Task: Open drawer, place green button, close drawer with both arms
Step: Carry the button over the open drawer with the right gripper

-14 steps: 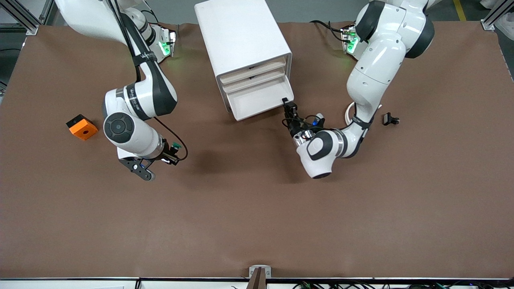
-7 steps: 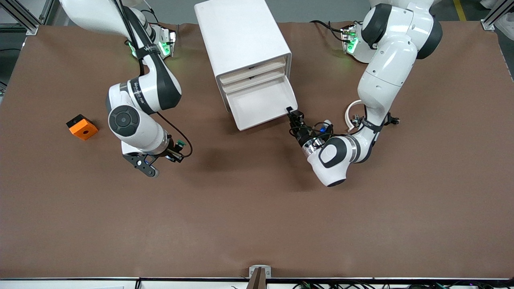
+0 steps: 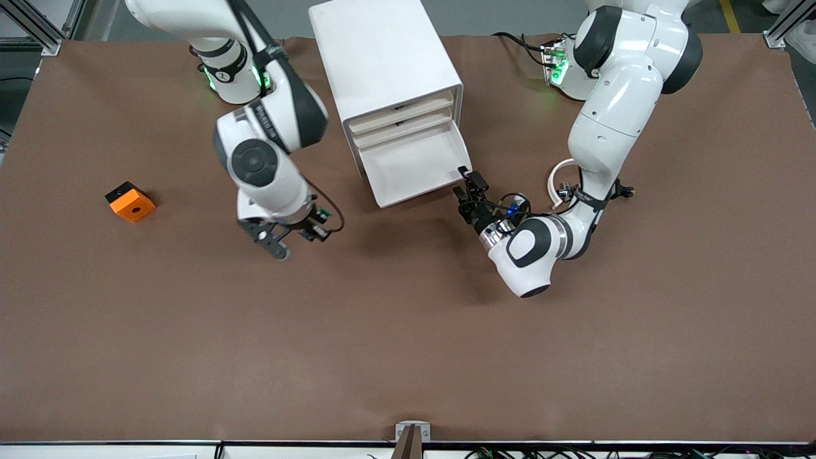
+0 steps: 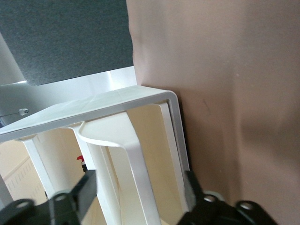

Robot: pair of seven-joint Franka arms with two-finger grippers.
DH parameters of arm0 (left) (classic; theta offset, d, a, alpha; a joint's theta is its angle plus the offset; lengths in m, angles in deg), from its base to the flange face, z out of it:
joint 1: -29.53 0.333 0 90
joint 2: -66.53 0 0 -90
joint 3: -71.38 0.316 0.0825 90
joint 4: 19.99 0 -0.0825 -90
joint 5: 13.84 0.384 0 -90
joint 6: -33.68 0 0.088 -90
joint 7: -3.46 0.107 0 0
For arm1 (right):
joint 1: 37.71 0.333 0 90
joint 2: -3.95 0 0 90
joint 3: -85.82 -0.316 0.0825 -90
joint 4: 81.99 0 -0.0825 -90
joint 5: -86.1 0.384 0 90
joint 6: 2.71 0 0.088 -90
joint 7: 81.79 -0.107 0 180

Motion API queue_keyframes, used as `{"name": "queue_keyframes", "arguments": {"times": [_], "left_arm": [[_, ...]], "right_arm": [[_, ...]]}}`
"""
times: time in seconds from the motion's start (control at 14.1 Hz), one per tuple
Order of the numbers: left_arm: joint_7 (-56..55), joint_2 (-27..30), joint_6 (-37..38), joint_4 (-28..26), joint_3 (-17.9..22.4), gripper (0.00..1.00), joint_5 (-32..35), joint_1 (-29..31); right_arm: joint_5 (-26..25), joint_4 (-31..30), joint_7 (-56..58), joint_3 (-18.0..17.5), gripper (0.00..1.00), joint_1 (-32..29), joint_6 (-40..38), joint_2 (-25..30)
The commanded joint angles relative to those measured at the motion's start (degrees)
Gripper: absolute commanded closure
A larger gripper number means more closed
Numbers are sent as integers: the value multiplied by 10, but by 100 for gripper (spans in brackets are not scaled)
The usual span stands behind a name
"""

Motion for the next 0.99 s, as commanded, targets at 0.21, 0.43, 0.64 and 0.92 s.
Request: {"name": "queue_keyframes", "arguments": {"times": [0.21, 0.43, 0.64, 0.92], "left_arm": [[167, 14, 1, 33, 5, 0, 9, 27], [262, 28, -1, 44, 5, 0, 53, 29], [375, 43, -25, 45, 6, 0, 85, 29], [488, 68, -105, 45, 4, 0, 140, 27]], "right_arm": [[-10, 18, -157, 3, 100, 119, 3, 3], [-9, 30, -206, 3, 100, 154, 6, -11], [-10, 31, -262, 4, 100, 190, 28, -24], [-13, 31, -317, 5, 100, 227, 41, -58]]}}
